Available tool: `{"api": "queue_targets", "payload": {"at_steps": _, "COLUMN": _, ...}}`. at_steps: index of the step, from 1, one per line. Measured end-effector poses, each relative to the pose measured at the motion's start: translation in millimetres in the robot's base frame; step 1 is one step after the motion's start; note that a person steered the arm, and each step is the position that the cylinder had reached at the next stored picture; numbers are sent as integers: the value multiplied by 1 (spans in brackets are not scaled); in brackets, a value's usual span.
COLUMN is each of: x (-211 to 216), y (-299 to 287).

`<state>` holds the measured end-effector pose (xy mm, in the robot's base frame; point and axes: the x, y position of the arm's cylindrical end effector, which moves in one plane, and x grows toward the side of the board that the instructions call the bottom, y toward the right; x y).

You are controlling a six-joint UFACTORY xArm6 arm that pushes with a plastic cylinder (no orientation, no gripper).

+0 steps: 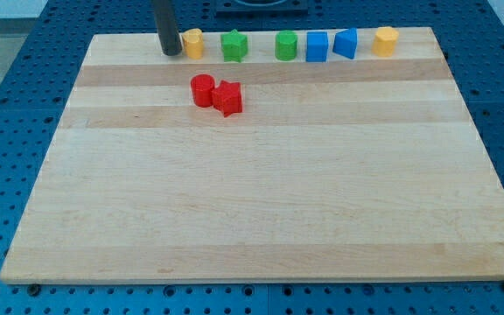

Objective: Nudge the yellow heart right a bit

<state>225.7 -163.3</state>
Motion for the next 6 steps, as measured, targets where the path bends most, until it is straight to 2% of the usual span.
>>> {"api": "queue_targets", "payload": {"at_steps": 1, "x": -1, "y": -1}}
{"api": "queue_targets", "payload": {"at_steps": 3, "x": -34, "y": 35}}
{"api": "queue_targets", "payload": {"at_steps": 4, "x": -33, "y": 99}}
{"api": "queue_targets", "payload": {"at_steps": 6, "x": -30, "y": 116}}
